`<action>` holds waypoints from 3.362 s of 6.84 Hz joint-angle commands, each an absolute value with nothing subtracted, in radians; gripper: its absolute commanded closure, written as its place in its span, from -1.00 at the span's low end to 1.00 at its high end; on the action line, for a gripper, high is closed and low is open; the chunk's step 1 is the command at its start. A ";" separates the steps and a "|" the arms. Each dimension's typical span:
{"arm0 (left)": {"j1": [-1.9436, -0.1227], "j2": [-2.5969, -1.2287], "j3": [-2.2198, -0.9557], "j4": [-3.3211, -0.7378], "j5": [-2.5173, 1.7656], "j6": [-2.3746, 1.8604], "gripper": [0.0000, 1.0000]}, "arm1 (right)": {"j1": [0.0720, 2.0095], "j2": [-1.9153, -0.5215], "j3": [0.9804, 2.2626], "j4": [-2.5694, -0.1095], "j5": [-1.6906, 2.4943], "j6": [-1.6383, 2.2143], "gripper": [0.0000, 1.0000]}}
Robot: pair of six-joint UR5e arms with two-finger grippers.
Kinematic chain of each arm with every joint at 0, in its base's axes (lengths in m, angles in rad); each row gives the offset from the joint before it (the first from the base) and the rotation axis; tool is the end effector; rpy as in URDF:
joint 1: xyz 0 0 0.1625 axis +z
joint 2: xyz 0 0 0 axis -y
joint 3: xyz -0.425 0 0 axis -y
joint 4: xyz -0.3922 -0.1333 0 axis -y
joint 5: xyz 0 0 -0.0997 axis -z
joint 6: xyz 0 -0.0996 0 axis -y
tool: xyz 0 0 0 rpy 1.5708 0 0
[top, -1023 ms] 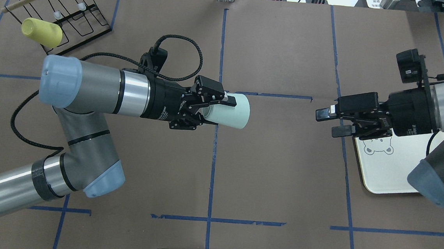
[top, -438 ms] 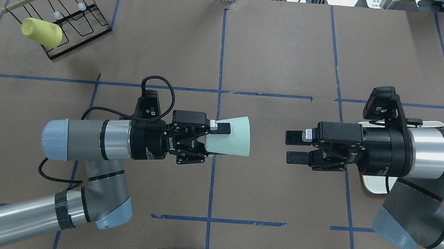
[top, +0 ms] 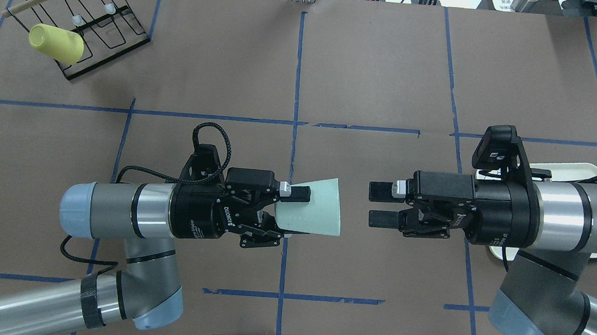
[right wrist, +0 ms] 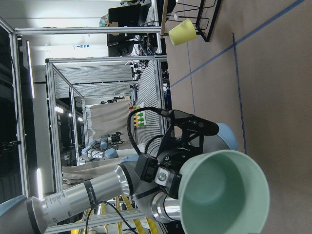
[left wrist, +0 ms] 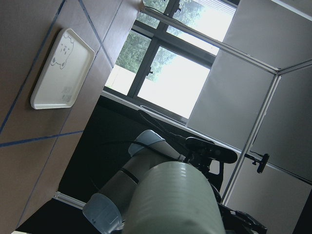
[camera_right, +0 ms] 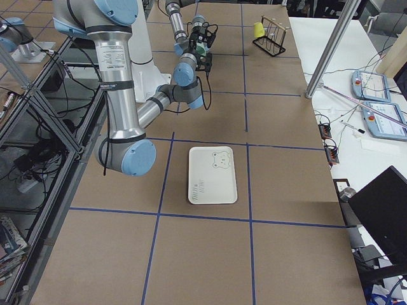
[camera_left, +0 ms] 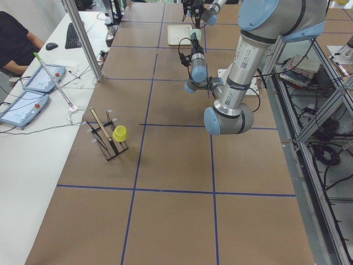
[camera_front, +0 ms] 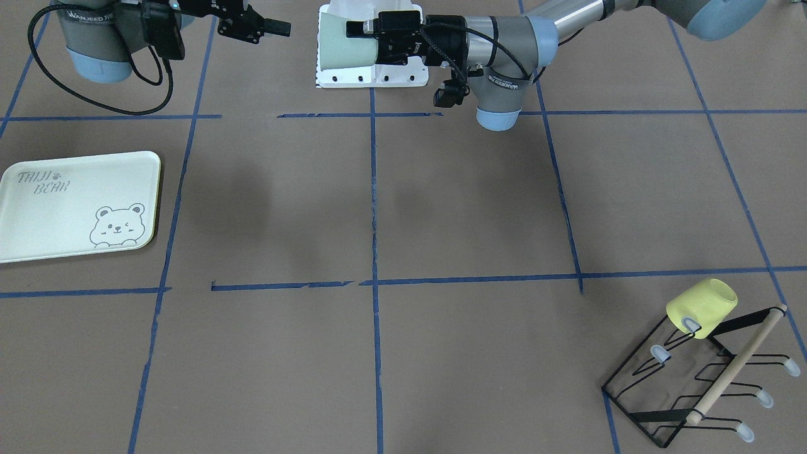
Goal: Left arm grabs green cup and hands to right arm on tray
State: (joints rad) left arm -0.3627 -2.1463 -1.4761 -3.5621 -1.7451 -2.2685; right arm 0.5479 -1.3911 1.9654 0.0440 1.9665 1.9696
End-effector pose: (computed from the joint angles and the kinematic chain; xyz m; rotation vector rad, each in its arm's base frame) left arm 0.4840 -0.3078 0.1989 -0.4855 2.4212 -0.2481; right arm -0.3111 -0.3010 0.2331 -0.0609 -2.1367 0.1206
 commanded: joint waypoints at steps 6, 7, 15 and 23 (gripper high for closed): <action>-0.324 -2.197 -1.471 -3.528 -1.674 -2.275 0.78 | 0.493 -1.310 1.916 0.034 1.921 1.963 -0.66; -0.324 -2.195 -1.474 -3.528 -1.672 -2.273 0.66 | 0.489 -1.313 1.916 0.037 1.921 1.965 0.19; -0.374 -2.090 -1.496 -3.473 -1.539 -2.266 -1.00 | 0.492 -1.319 1.939 0.041 1.928 1.962 1.00; -0.632 -2.062 -1.586 -2.912 -1.708 -2.049 -1.00 | 0.817 -1.454 1.924 -0.353 1.947 1.852 1.00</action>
State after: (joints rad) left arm -0.6001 -2.0651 -1.5653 -3.0832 -1.6327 -2.1717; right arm 0.7541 -1.4336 1.9234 -0.2076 1.9358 1.9218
